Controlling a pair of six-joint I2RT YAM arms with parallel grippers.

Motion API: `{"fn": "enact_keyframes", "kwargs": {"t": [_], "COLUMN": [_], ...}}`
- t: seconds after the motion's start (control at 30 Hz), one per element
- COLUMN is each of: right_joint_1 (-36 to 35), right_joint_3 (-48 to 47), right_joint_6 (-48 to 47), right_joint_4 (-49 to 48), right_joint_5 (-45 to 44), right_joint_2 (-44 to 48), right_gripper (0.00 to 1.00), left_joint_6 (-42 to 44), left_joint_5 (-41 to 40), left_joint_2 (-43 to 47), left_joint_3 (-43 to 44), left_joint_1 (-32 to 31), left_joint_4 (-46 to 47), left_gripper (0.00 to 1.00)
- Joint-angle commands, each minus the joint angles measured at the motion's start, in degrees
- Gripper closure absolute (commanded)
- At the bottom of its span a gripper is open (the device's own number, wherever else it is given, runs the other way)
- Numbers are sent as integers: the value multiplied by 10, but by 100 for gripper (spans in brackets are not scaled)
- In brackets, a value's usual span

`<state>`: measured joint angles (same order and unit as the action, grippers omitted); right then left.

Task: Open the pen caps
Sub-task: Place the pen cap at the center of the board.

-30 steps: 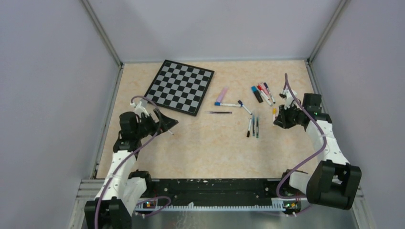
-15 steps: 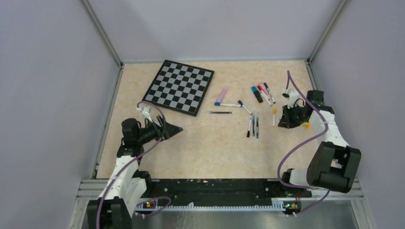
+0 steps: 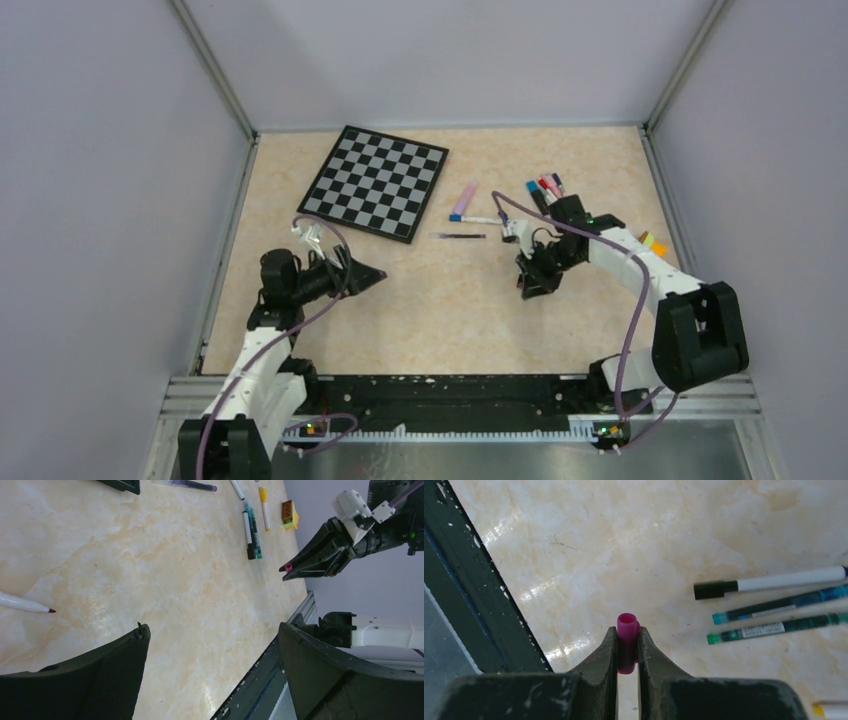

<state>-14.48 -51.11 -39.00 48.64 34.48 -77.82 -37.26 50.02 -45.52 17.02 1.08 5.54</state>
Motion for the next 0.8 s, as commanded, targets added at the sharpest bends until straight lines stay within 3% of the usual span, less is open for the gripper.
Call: {"fn": "enact_keyframes", "kwargs": {"t": [0.0, 0.13, 0.43, 0.77], "right_joint_1": [-84, -156, -203, -219], "right_joint_3": [-34, -63, -145, -156], "right_joint_6": [36, 65, 108, 124], "right_joint_4": [-55, -103, -143, -159], "right_joint_5": [-55, -121, -199, -250], "right_joint_2": [-51, -113, -226, -257], "right_gripper": [97, 96, 90, 71], "left_joint_6": [34, 34, 24, 14], "left_joint_5": [-78, -105, -118, -110], "left_joint_2": [6, -5, 0, -8], "left_joint_3": [33, 52, 70, 61], "left_joint_1": [-8, -8, -8, -8], "left_joint_4": [-47, -82, -111, -95], "left_gripper": [1, 1, 1, 1]}}
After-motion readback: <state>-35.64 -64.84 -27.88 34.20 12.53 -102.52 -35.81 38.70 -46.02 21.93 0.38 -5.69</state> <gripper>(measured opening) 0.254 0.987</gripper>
